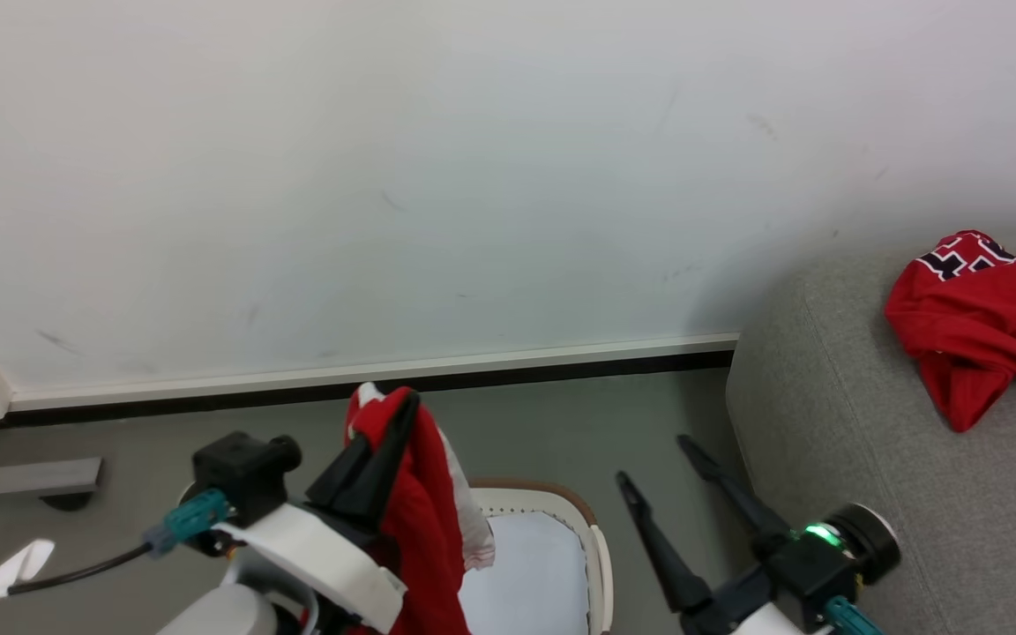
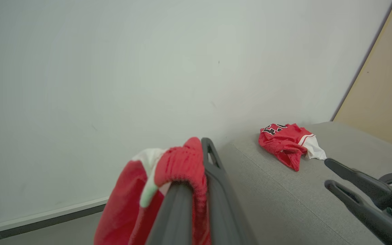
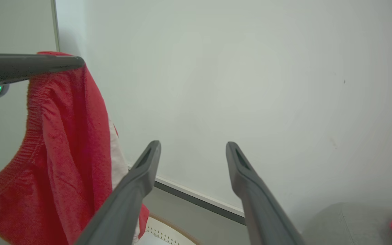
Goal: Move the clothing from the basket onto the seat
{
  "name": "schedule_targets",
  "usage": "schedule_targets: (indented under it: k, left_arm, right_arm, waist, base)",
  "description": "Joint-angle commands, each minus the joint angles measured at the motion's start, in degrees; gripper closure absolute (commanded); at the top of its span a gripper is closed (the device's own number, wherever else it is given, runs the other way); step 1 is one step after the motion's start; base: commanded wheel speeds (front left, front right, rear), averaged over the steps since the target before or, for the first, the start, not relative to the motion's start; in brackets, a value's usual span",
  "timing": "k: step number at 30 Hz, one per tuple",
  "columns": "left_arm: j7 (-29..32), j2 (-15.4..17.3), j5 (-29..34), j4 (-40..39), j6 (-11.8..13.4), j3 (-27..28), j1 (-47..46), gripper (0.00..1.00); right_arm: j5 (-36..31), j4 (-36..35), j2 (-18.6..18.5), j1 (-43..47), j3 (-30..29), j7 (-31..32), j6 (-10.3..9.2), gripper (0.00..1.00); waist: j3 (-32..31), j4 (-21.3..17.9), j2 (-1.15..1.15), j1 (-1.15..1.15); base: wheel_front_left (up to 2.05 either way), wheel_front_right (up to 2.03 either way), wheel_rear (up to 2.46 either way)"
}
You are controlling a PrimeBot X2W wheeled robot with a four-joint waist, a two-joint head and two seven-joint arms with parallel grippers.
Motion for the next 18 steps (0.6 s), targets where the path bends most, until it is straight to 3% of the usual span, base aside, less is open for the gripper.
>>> schedule_targets:
  k: [1, 7, 13, 18]
  left_arm:
    - [0.9, 0.1, 0.7, -1.2, -0.4, -0.7, -1.2, 1.00]
    - [4.1, -1.1, 2.4, -2.8, -2.0, -3.9, -4.1, 1.00]
    - [5.9, -3.2, 3.5, -3.0, -3.8, -6.6, -6.6, 1.00]
    - [7.0, -5.2, 3.8, -3.0, -5.2, -8.9, -8.2, 1.00]
  right_arm:
    - [1.6, -0.4, -1.3, -2.7, 3.9, 0.1, -0.15, 0.00]
    - [5.4, 0.3, -3.7, -9.6, 14.6, 0.1, -0.15, 0.00]
    - [8.3, 1.9, -5.3, -13.5, 20.6, 0.1, -0.15, 0.00]
    - [10.0, 3.5, -5.8, -15.2, 22.2, 0.1, -0.15, 0.00]
  waist:
    - [-0.1, -0.2, 0.00, 0.00]
    - [-0.2, -0.2, 0.00, 0.00]
    - [-0.4, 0.0, 0.00, 0.00]
    - [-0.5, -0.4, 0.00, 0.00]
  base:
    - [0.00, 0.00, 0.00]
    - [0.00, 0.00, 0.00]
    - [0.00, 0.00, 0.00]
    - [0.00, 0.00, 0.00]
